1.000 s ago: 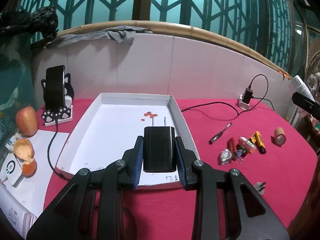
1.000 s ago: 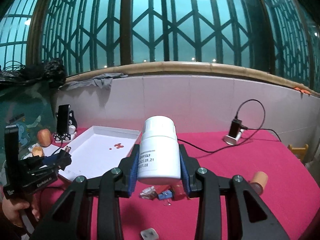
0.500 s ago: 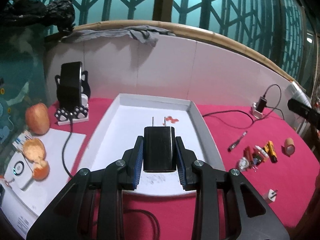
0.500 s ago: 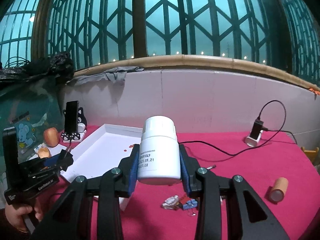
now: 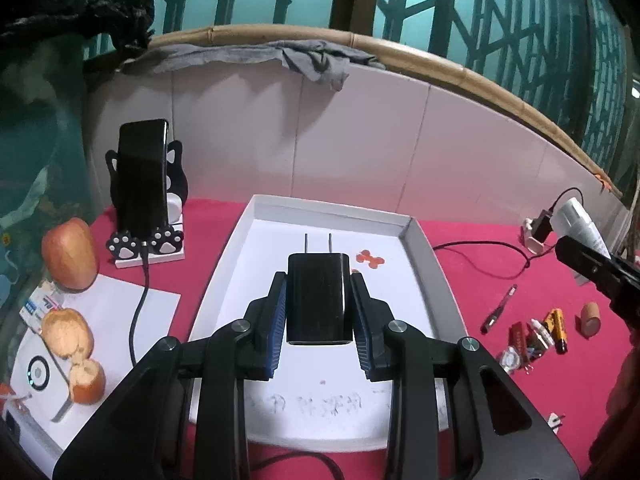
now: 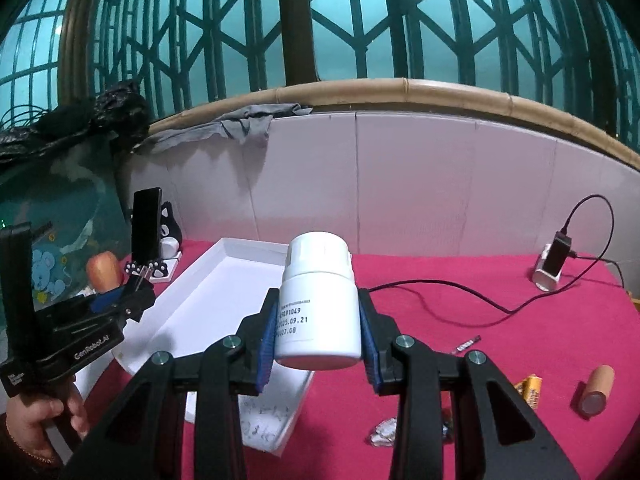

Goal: Organize rigid objects
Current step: 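Carry the black charger and white pill bottle over the white tray with both tools, then lower both items into the white tray and open both tools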

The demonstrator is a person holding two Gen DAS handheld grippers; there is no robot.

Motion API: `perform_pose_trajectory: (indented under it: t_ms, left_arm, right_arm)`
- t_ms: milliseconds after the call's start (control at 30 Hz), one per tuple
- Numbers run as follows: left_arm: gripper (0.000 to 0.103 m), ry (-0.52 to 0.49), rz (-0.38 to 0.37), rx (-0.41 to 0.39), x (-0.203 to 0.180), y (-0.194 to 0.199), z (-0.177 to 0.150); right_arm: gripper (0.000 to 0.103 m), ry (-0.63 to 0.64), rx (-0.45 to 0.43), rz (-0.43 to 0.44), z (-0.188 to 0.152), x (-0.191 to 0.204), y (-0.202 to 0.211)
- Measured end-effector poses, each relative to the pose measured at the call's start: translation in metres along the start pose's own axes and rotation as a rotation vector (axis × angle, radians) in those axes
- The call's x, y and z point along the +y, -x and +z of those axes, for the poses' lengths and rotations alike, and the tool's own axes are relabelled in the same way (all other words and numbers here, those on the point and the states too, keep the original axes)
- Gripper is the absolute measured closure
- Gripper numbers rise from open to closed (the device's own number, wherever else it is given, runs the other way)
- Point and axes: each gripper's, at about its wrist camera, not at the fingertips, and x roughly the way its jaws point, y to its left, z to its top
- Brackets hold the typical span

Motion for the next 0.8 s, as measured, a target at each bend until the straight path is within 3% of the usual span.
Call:
perform_pose_trajectory:
  t_ms: [300,800]
  left_arm:
    - [0.074,-0.050,0.038,0.073,-0.008,-0.043,0.018]
    - [0.074,-0.010,0.073,0.247,-0.001,-0.115,0.020]
  right_arm:
    - [0.067,0.017,0.100,-0.001,0.003,0.015,-0.049]
    - [0.067,0.091,0.261,-0.024,-0.003,0.048,-0.131]
